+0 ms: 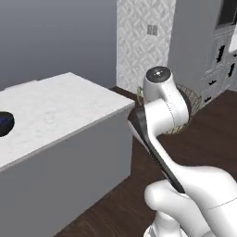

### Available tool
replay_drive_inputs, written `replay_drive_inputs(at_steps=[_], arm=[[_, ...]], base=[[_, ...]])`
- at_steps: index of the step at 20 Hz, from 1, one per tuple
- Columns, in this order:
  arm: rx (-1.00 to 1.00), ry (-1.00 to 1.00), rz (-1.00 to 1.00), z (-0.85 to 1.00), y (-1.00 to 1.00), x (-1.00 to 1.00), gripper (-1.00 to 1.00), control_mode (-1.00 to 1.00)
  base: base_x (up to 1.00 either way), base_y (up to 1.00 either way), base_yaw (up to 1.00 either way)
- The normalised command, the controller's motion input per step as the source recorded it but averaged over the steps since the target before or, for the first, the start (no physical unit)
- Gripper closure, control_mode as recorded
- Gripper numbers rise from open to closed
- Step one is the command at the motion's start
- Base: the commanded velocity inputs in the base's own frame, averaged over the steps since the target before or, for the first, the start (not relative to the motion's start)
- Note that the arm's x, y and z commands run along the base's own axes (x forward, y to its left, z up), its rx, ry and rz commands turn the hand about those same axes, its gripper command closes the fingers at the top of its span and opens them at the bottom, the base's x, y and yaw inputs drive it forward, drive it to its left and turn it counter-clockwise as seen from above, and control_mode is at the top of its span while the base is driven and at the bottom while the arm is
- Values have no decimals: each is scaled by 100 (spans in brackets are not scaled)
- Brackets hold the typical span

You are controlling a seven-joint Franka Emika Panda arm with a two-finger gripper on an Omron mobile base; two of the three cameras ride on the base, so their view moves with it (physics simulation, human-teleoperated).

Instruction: Open the cabinet, pick up the bread from the cabinet and place it in the basket. Then move the basket to the dining counter.

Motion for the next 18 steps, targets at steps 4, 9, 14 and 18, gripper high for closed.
replay_drive_inputs(at_steps=[4,9,14,18], arm=[[0,0,0,0,0,0,100,100],[0,0,0,0,0,0,100,100],[0,0,0,0,0,0,100,100],[0,0,0,0,0,0,100,100]], base=[[78,31,65],[98,24,41],[34,-5,33],[35,-20,26]])
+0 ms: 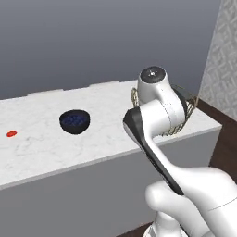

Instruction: Open the cabinet, pick up the bread from the cabinet and place it in the basket. Then move the basket to the dining counter.

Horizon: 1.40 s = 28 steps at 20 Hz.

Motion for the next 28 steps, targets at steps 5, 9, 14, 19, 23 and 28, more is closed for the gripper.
replay_drive_inputs(at_steps=[5,9,14,19,23,28], arm=[[0,0,0,0,0,0,100,100],[0,0,0,0,0,0,100,100],[7,6,8,-12,-17,44,100,-100],[0,23,11,-79,-1,100,100,-100],[1,25,11,-91,-13,100,100,-100],[3,16,9,-77,-17,98,100,-100]], base=[[78,-28,29],[51,-50,24],[14,-15,7],[0,0,0],[0,0,0],[0,0,0]])
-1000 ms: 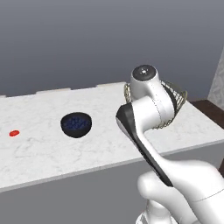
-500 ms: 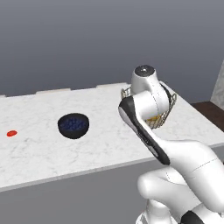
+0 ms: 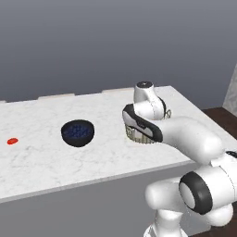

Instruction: Open the cabinet, pick up the bread from the cabinet and place it in the basket. Then move the basket to the dining counter.

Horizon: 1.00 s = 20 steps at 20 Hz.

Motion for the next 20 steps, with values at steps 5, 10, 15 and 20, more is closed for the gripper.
replay_drive_inputs(at_steps=[5,10,15,20], arm=[[0,9,5,-57,-1,62,100,-100],[0,6,2,-60,0,36,100,-100],[0,1,3,-42,0,3,-100,-100],[8,-5,2,49,-3,-17,-100,-100]], base=[[0,0,0],[0,0,0],[0,0,0],[0,0,0]])
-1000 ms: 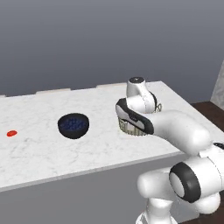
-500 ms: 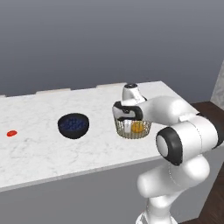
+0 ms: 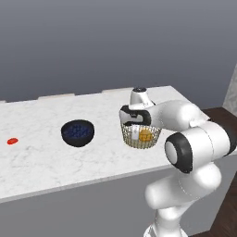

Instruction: Open the cabinet, pick up the bread from the cabinet and place it in the basket. Then move the basket to the dining counter.

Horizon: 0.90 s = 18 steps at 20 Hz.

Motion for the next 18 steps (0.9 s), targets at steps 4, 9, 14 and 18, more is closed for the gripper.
replay_drive_inputs(at_steps=[4,9,14,18], arm=[[7,-10,2,100,0,-49,-100,-100],[1,-6,4,100,9,-75,-100,-100],[0,-12,8,85,19,-99,-100,-100],[-1,-8,10,16,40,-86,-100,-100]], base=[[0,0,0],[0,0,0],[0,0,0],[0,0,0]])
